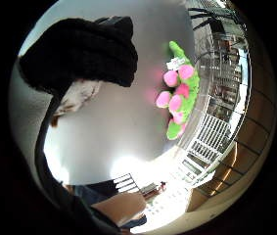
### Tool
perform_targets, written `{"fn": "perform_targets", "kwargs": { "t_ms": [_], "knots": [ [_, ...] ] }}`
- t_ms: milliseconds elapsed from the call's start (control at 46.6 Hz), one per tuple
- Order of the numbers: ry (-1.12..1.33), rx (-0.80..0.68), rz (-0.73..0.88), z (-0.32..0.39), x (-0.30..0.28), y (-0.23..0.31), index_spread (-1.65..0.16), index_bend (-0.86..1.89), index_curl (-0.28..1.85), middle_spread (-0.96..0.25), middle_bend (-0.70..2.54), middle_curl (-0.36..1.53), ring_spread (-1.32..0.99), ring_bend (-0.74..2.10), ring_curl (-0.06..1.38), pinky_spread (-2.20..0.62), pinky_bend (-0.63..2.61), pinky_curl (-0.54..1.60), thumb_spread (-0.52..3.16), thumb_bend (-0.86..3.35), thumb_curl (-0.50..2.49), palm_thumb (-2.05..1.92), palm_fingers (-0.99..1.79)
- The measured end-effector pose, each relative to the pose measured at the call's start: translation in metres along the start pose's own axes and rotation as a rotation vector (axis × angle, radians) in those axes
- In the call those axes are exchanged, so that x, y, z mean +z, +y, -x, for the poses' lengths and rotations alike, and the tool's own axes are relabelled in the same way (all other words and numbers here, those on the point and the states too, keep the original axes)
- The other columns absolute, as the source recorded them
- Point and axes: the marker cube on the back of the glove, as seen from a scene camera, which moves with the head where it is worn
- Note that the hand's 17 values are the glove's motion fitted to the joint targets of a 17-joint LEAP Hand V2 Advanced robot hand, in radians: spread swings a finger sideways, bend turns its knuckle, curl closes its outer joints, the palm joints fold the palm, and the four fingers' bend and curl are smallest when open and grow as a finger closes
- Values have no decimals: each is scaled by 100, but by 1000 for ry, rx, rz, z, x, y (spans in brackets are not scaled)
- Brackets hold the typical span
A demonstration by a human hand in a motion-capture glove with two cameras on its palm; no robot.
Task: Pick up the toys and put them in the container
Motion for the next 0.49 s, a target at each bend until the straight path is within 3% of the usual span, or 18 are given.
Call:
{"fn": "perform_targets", "kwargs": {
  "t_ms": [279,429,494],
  "knots": [
    [-24,17,63,-7,30,-6,-30,24,25,4,1,15,4,18,24,2,145,36,109,1,34,17,-20],
    [-43,48,34,-12,44,-3,-30,74,41,4,-3,8,3,18,23,-5,142,35,115,4,35,28,-2],
    [-53,66,17,-14,44,-2,-24,111,49,2,-4,3,-5,38,28,-18,132,31,120,15,38,45,46]
  ]
}}
